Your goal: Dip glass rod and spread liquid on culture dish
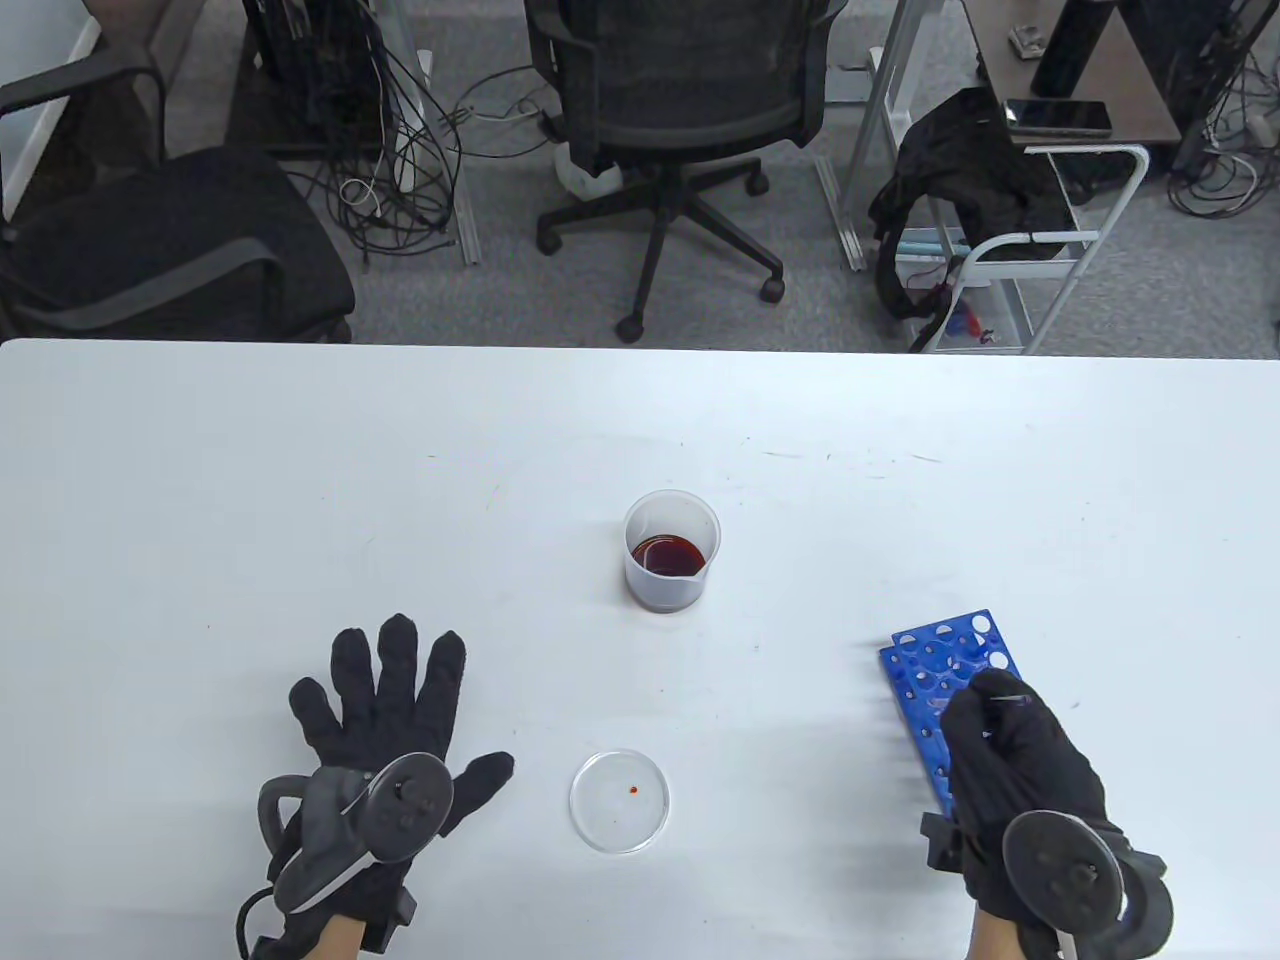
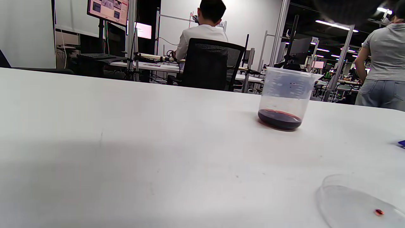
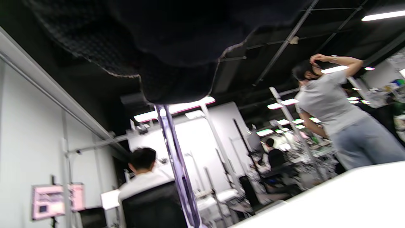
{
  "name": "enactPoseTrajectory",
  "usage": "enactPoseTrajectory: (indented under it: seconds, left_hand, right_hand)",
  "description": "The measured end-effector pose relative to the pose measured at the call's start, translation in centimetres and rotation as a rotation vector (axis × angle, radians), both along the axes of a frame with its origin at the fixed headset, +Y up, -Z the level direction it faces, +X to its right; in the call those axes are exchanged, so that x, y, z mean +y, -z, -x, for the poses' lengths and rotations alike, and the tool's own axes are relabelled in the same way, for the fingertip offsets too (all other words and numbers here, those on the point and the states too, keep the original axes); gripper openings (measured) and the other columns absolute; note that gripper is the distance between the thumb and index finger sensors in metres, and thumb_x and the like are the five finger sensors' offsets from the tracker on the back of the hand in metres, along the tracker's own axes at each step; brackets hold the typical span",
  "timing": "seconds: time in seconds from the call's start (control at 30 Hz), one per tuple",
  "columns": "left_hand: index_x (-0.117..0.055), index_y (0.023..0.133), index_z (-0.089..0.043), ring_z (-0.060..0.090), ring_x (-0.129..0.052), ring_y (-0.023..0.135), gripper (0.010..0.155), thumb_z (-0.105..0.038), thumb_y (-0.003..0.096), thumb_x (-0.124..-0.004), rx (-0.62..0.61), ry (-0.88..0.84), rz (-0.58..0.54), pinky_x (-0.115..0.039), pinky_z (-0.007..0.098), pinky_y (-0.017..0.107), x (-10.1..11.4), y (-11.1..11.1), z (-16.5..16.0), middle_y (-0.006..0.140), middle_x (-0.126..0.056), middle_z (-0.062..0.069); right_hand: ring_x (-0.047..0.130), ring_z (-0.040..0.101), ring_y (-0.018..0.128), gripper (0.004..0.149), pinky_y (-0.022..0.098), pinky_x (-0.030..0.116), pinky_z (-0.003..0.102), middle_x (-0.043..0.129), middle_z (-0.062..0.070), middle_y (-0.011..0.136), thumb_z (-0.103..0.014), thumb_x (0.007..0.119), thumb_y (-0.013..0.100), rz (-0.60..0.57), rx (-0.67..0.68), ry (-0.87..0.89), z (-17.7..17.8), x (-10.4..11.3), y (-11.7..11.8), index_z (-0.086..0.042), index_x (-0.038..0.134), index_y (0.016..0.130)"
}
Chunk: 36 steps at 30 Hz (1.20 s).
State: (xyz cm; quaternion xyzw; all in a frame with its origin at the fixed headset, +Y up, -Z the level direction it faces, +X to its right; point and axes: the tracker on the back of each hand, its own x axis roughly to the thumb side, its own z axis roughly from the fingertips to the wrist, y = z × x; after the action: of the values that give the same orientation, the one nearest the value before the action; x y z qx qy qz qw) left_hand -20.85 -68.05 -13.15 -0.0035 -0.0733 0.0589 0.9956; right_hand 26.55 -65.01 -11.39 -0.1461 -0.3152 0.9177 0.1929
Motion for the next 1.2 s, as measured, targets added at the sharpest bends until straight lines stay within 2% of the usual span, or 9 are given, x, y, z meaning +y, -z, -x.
enactPoseTrajectory:
  seconds: [0.13, 0.6, 0.83, 1.07, 1.13, 1.2]
  left_hand:
    - [-0.018, 0.121, -0.027, 0.062, -0.015, 0.112, 0.101, -0.079, 0.0458, -0.060, -0.006, 0.002, 0.022, -0.025, 0.084, 0.071, -0.1, 0.0, -0.1, 0.126, -0.015, 0.023]
    - [-0.017, 0.121, -0.027, 0.063, -0.015, 0.111, 0.102, -0.079, 0.0457, -0.060, -0.010, 0.015, 0.042, -0.025, 0.084, 0.070, -0.2, 0.1, -0.3, 0.126, -0.014, 0.023]
    - [-0.017, 0.121, -0.027, 0.063, -0.015, 0.111, 0.101, -0.079, 0.0460, -0.060, -0.013, 0.020, 0.050, -0.025, 0.084, 0.070, -0.3, 0.1, -0.4, 0.126, -0.014, 0.023]
    - [-0.018, 0.121, -0.026, 0.063, -0.015, 0.111, 0.101, -0.079, 0.0458, -0.060, -0.019, 0.026, 0.057, -0.025, 0.084, 0.070, -0.4, 0.1, -0.6, 0.126, -0.014, 0.023]
    - [-0.018, 0.121, -0.026, 0.063, -0.015, 0.111, 0.102, -0.079, 0.0458, -0.060, -0.019, 0.026, 0.057, -0.025, 0.084, 0.070, -0.4, 0.1, -0.6, 0.126, -0.014, 0.023]
    - [-0.017, 0.121, -0.026, 0.064, -0.015, 0.111, 0.101, -0.079, 0.0459, -0.060, -0.019, 0.026, 0.058, -0.025, 0.084, 0.070, -0.5, 0.1, -0.6, 0.126, -0.014, 0.023]
  right_hand:
    - [0.095, 0.009, 0.025, 0.036, 0.014, 0.084, 0.023, 0.100, 0.009, 0.058, -0.041, 0.089, 0.053, 0.133, -0.057, 0.057, -1.0, -0.4, -0.1, -0.015, 0.089, 0.078]
    - [0.096, 0.011, 0.027, 0.035, 0.015, 0.084, 0.024, 0.101, 0.011, 0.061, -0.038, 0.092, 0.052, 0.414, -0.079, 0.139, -2.5, -3.0, 1.7, -0.015, 0.090, 0.078]
    - [0.098, 0.012, 0.028, 0.036, 0.015, 0.084, 0.024, 0.102, 0.011, 0.062, -0.038, 0.094, 0.051, 0.515, -0.068, 0.195, -3.4, -4.9, 2.7, -0.015, 0.091, 0.078]
    - [0.098, 0.013, 0.029, 0.037, 0.016, 0.084, 0.025, 0.101, 0.011, 0.065, -0.037, 0.093, 0.052, 0.572, -0.072, 0.247, -3.7, -5.4, 2.8, -0.014, 0.090, 0.080]
    - [0.097, 0.016, 0.033, 0.042, 0.019, 0.084, 0.027, 0.099, 0.014, 0.070, -0.038, 0.091, 0.055, 0.603, -0.067, 0.282, -3.7, -5.3, 2.4, -0.010, 0.088, 0.086]
    - [0.095, 0.021, 0.041, 0.059, 0.025, 0.083, 0.031, 0.093, 0.021, 0.080, -0.044, 0.089, 0.055, 0.634, -0.040, 0.316, -3.6, -4.8, 2.0, -0.003, 0.079, 0.096]
